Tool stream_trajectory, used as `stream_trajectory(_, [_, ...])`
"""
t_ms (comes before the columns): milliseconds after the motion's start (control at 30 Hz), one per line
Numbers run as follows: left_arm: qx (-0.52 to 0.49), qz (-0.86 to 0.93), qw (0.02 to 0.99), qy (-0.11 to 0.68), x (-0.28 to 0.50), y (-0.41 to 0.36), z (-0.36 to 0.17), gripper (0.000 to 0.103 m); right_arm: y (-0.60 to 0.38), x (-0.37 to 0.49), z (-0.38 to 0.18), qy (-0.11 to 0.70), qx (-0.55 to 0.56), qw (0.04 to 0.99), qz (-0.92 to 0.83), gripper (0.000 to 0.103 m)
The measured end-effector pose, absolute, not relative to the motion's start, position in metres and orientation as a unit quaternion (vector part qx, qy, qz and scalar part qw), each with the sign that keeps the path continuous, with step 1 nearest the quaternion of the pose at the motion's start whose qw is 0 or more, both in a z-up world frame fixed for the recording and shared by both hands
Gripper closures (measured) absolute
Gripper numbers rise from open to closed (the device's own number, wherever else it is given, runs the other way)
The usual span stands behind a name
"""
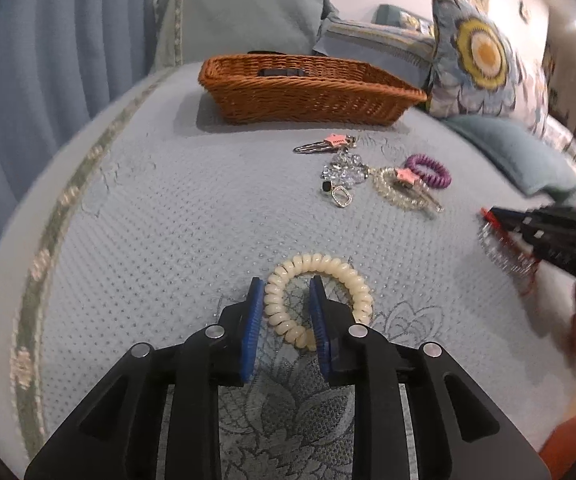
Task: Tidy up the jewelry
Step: 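Lift the red cord bracelet with the right tool while the left tool holds the cream bracelet, then carry both bracelets into the wicker basket and open both tools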
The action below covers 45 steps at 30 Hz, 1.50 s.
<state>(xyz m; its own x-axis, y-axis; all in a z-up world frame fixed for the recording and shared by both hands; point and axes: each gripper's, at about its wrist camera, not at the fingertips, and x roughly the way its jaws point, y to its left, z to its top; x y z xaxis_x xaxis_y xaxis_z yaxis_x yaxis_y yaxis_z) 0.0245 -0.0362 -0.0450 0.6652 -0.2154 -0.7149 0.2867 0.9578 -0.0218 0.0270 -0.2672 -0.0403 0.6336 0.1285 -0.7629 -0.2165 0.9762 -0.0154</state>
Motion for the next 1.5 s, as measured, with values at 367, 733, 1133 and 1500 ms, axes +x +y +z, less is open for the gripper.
stream_trajectory(367, [-0.005, -0.159, 0.926, 0.342, 0.025, -0.027, -0.018, 0.095, -0.288, 0.024, -0.004, 0.366, 0.036, 0.924, 0.106, 0.100])
stream_trajectory(733, [-0.024, -0.171, 0.950, 0.261, 0.076, -0.039, 0.054, 0.095, -0.291, 0.070, 0.065, 0.296, 0.070, 0.944, 0.125, 0.100])
stream_trajectory(1133, [-0.052, -0.165, 0.951, 0.257, 0.207, -0.060, 0.083, 0.095, -0.275, 0.210, 0.106, 0.284, 0.085, 0.949, 0.110, 0.100])
stream_trajectory(1500, [-0.061, -0.136, 0.938, 0.314, 0.250, -0.060, 0.021, 0.094, -0.246, 0.282, 0.025, 0.401, 0.031, 0.913, 0.062, 0.100])
